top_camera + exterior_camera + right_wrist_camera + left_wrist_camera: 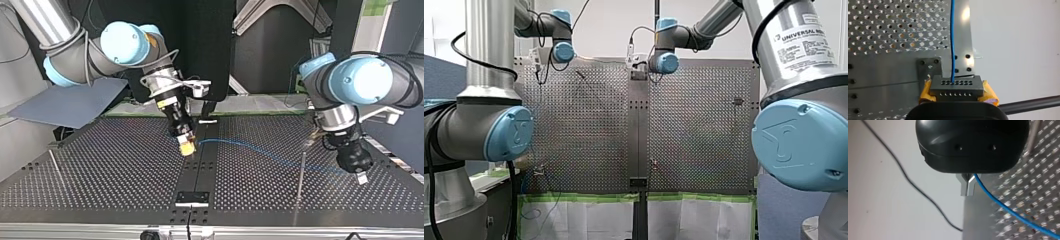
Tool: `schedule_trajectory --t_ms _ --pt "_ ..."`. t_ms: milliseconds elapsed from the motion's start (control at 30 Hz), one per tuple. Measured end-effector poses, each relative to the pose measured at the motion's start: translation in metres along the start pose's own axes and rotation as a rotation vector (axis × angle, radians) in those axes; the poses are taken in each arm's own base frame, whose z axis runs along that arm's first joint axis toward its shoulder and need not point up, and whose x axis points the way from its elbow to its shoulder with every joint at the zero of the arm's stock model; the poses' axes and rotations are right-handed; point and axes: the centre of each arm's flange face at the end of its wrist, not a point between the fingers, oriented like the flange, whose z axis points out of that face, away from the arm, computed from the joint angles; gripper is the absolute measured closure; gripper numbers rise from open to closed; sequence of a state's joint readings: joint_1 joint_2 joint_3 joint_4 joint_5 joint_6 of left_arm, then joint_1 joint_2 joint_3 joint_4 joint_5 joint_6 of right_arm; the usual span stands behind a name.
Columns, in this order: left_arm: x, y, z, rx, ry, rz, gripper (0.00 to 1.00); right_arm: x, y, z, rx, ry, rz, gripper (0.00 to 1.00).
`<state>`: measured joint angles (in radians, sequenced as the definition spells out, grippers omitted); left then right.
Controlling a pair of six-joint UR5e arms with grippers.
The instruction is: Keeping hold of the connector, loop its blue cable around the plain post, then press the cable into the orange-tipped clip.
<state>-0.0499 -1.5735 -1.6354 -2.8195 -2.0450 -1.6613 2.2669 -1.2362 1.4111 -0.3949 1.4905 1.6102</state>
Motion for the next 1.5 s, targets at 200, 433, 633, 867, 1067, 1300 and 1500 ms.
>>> schedule_trajectory --t_ms 200,433,633,867,1067,1300,1500 --pt "-0.004 -0.002 0.024 0.022 -0.019 -0.021 1.0 -0.007 0.004 0.008 0.006 0.0 0.008 1.0" --pt "0.004 0.001 0.036 0.033 -0.01 -0.033 1.0 0.002 0.011 0.017 0.009 0.023 0.019 1.0" --pt "0.032 0.003 0.046 0.041 0.036 -0.026 1.0 0.004 0.017 0.019 0.004 0.024 0.019 1.0" --pt "0.057 0.003 0.054 0.063 0.072 -0.02 1.0 -0.006 0.02 0.02 -0.001 0.003 0.014 1.0" --pt "0.078 0.005 0.055 0.065 0.108 -0.008 1.0 -0.017 0.021 0.021 -0.003 -0.015 0.011 1.0" --pt "0.094 0.01 0.049 0.069 0.126 -0.008 1.0 -0.022 0.022 0.021 -0.005 -0.028 0.012 1.0" --pt "0.108 0.011 0.041 0.093 0.133 -0.03 1.0 -0.039 0.021 0.021 -0.007 -0.061 0.015 1.0"
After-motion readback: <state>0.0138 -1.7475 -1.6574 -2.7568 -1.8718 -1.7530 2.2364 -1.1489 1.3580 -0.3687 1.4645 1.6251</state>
